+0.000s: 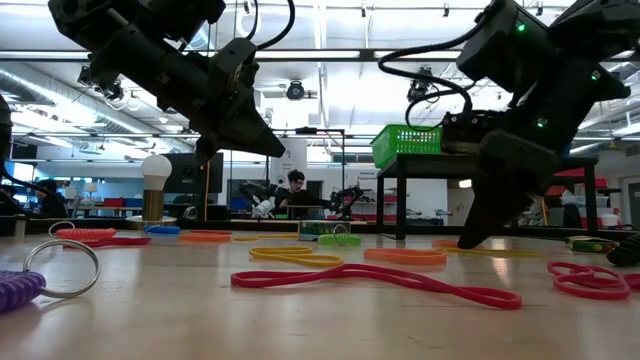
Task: Pick & Place Office Desk Supplies
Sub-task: Put the yellow rubber band into the red bin
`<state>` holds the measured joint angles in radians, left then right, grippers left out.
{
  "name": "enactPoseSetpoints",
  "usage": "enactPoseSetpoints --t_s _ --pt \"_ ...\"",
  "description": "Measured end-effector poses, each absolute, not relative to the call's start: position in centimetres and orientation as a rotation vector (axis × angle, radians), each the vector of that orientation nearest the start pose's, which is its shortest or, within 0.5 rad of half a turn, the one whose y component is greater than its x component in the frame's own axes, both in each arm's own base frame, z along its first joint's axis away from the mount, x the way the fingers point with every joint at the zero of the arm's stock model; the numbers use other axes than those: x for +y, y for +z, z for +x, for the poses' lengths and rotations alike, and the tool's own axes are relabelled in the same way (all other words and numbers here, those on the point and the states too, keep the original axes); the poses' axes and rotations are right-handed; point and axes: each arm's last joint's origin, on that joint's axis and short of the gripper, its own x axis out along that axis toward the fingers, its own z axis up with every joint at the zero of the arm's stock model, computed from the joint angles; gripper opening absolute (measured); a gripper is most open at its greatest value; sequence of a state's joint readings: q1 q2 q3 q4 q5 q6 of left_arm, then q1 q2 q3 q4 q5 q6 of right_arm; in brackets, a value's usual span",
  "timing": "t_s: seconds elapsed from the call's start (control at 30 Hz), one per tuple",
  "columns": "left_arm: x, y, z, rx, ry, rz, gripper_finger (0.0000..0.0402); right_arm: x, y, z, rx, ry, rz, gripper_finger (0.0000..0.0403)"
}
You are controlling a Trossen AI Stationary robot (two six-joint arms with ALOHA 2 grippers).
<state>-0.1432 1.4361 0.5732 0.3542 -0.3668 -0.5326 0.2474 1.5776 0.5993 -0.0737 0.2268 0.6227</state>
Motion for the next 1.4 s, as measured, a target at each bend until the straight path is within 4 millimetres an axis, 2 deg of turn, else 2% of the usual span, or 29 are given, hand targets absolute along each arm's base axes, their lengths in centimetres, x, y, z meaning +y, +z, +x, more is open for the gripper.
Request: enactPoseSetpoints --t_s 0.13,0.27,0.53,0.7,0.9,1.17,1.27,1.4 --pt "-2.8 17.2 27.1 0.415 0.359 -0.388 0.0012 6.2 12.3 25.8 0.980 -0.207 0.331 0.0006" --pt "-2.8 17.3 27.1 0.408 0.358 -0.386 0.0012 6.6 14.0 27.0 0.946 -0.103 0.307 0.0013" --pt "-2.8 17.2 27.1 0.409 0.357 -0.386 0.0012 7.0 18.4 27.5 0.915 -0.079 0.247 0.0006" --pt "-2.8 17.2 27.1 0.408 0.361 -0.385 0.0012 7.0 22.4 27.3 0.854 -0.082 0.216 0.0003" --pt "-2.8 17.2 27.1 0.407 0.363 -0.380 0.0012 6.7 28.3 27.0 0.739 -0.118 0.151 0.0002" --pt "-2.7 17.3 27.1 0.398 0.387 -0.358 0.0012 5.5 35.4 26.2 0.662 -0.213 0.062 0.0001" --pt "-2.7 17.3 27.1 0.392 0.388 -0.355 0.0012 5.0 37.2 26.0 0.633 -0.243 0.054 0.0001" --pt "-2.7 17.3 27.1 0.393 0.388 -0.352 0.0012 4.4 38.7 25.6 0.619 -0.276 0.064 0.0001"
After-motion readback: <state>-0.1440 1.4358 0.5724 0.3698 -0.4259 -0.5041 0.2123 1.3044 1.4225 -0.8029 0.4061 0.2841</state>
